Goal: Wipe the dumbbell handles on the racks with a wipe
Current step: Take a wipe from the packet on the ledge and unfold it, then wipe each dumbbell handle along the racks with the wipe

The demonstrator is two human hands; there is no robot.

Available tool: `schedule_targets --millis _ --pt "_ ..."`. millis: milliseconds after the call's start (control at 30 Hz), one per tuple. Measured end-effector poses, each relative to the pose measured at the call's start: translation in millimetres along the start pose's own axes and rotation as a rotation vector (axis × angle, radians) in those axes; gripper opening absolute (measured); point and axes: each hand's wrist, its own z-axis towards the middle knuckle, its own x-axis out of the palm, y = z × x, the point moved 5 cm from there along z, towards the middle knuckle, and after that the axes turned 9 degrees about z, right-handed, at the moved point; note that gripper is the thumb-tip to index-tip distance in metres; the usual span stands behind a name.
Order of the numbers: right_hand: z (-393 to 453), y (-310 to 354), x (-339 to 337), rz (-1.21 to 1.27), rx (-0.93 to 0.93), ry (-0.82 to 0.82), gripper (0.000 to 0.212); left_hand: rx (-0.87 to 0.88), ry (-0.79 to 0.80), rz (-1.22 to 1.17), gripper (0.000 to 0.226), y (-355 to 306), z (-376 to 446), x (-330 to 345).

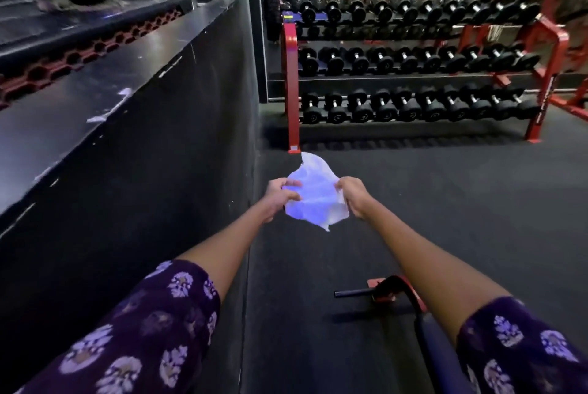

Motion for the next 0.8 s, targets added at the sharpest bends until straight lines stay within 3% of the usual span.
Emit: schedule_targets --millis 33,133,200,267,300,367,433,567,700,800 --pt "16.3 5.3 5.5 0.012 0.017 0.021 0.009 0.023 -0.026 0.001 0.037 -1.0 21.6 -5.2" --pt "49.6 17.5 15.2 -0.042 0.052 0.119 0.024 0.091 -0.041 -0.018 0.047 -4.1 68.3 -10.6" --pt "78.0 23.3 23.9 -0.051 0.027 0.155 0.017 0.061 -0.081 -0.185 0.047 -6.2 101.8 -14.2" --pt "118.2 31.3 37.5 0.029 0.018 0.146 0.006 -0.092 -0.101 -0.488 0.031 -3.1 141.8 -16.0" --pt "141.8 35.0 44.3 0.104 0.035 0.143 0.008 -0.157 -0.03 -0.583 0.018 -3.6 162.2 -12.9" --pt "178.2 38.1 56.8 0.249 0.091 0.178 0.008 -0.243 0.173 -0.52 0.027 -0.9 191.9 -1.3" --pt "220.1 44.4 68.3 0.277 0.115 0.209 0.01 -0.27 0.213 -0.429 0.02 4.7 231.2 2.2" --pt "317.6 80.5 70.7 0.164 0.047 0.104 0.007 -0.236 -0.084 -0.525 0.025 -9.1 336.0 -25.8" --pt "400.4 116.9 73.0 0.181 -0.013 0.014 0.035 -0.023 -0.227 -0.244 0.044 -45.0 418.2 -60.7" --pt "461.9 134.6 88.4 0.135 -0.027 0.055 0.03 0.059 -0.259 -0.134 0.033 -55.8 481.1 -84.3"
